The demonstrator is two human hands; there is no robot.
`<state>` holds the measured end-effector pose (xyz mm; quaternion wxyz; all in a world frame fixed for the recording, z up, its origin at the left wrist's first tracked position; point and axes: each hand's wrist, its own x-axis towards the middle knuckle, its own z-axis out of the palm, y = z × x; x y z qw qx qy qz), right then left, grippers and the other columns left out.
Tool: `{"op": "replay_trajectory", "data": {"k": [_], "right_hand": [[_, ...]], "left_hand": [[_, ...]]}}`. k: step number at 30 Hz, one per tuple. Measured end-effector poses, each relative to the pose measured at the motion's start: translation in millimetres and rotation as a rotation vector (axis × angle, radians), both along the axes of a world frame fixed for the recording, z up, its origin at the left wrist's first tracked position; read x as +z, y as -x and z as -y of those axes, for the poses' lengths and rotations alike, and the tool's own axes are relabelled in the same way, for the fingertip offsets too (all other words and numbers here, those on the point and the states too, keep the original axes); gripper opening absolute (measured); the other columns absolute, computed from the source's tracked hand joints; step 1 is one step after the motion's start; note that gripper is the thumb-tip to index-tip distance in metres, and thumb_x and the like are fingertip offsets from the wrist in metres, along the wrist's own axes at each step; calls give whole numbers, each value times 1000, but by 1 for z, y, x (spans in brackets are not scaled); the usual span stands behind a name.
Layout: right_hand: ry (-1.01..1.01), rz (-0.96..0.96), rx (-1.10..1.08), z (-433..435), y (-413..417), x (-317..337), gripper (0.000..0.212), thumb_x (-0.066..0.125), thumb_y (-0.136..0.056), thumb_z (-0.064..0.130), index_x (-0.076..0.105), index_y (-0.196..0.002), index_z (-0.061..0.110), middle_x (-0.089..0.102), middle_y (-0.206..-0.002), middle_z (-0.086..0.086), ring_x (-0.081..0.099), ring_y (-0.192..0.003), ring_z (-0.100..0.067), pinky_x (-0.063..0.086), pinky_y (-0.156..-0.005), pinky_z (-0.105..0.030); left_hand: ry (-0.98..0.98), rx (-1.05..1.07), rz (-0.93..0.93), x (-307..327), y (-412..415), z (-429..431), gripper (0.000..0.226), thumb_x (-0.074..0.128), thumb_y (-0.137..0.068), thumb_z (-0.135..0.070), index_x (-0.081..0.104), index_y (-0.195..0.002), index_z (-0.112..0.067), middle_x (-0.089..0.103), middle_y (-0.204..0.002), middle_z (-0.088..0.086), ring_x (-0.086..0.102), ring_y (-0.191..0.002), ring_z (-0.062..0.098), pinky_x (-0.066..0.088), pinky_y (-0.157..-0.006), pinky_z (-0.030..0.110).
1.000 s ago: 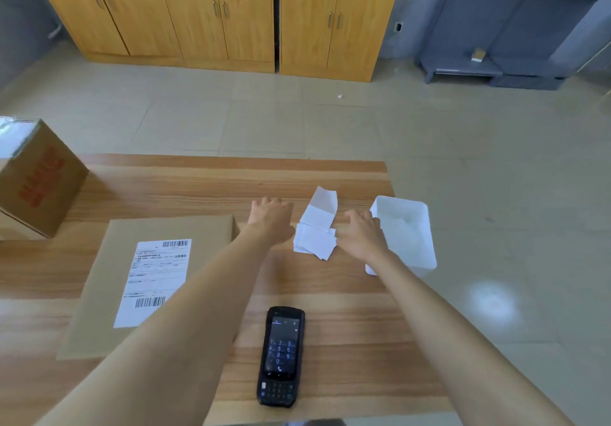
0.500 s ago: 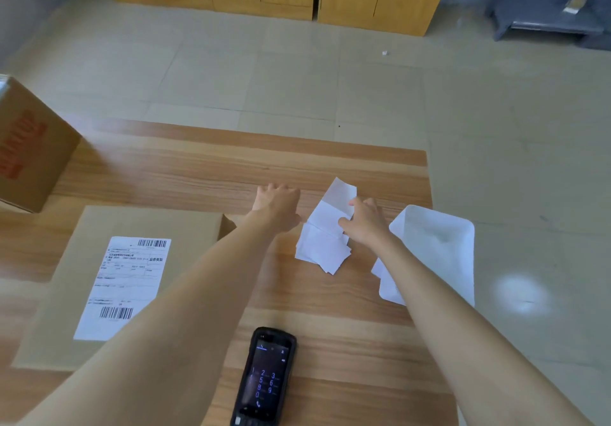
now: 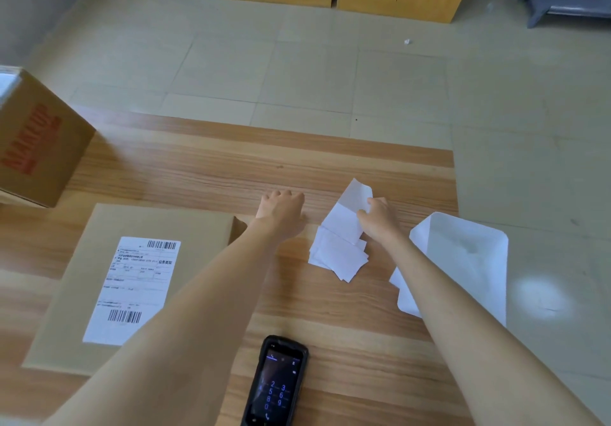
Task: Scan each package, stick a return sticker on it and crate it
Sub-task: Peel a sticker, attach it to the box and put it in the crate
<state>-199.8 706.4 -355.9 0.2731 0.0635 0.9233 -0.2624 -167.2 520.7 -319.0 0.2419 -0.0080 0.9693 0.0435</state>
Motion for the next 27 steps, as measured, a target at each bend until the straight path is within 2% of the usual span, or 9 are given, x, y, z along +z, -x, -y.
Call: {"op": "replay_trajectory", "data": {"k": [6, 12, 15, 17, 20, 23, 27], "right_hand": [[160, -123, -86, 3, -9, 29, 44, 40, -98, 14, 40, -141, 6, 36, -147, -6, 40, -130, -24, 36, -98, -33], [247, -266, -112, 12, -22, 93, 42, 46, -91, 5, 55, -132, 10, 53, -137, -7, 54, -116, -22, 41, -90, -27], [306, -362, -167, 16, -29, 130, 40, 45, -87, 1, 63, -121, 13, 61, -122, -5, 56, -97, -18, 41, -70, -20], [326, -422, -169, 17, -33, 157, 40, 44, -85, -2, 69, -110, 17, 63, -106, -2, 55, -87, -15, 37, -57, -12], [325, -476, -167, 17, -40, 193, 36, 45, -81, -6, 70, -85, 19, 60, -81, 5, 53, -73, -9, 33, -49, -6], [369, -494, -153, 19, -46, 218, 36, 48, -76, -11, 58, -62, 21, 58, -68, 6, 53, -70, -11, 39, -56, -12], [389, -514, -135, 26, -57, 235, 35, 56, -70, -10, 46, -57, 20, 51, -63, 0, 44, -62, -15, 36, -58, -24]], "left_hand": [[-15, 5, -30, 26, 1, 7, 47, 52, -90, -23, 42, -136, -14, 48, -135, 11, 40, -127, 32, 32, -102, 41], [-28, -55, -151, 81, 5, 2, 48, 53, -90, -24, 42, -136, -14, 48, -135, 11, 42, -126, 32, 34, -100, 40], [-35, -77, -227, 113, 5, 4, 48, 53, -90, -24, 43, -136, -15, 48, -135, 11, 42, -126, 32, 35, -100, 39], [-55, -77, -268, 135, 4, 8, 46, 50, -92, -21, 42, -136, -14, 48, -133, 11, 43, -125, 32, 35, -99, 40], [-101, -67, -313, 163, 1, 16, 45, 46, -94, -17, 40, -138, -13, 49, -131, 12, 44, -123, 32, 35, -99, 41], [-163, -59, -355, 186, -1, 21, 42, 44, -97, -20, 40, -139, -16, 52, -131, 8, 46, -122, 29, 37, -98, 39], [-308, -74, -342, 208, -9, 18, 36, 51, -95, -32, 52, -128, -19, 59, -125, 3, 55, -113, 23, 45, -92, 36]]}}
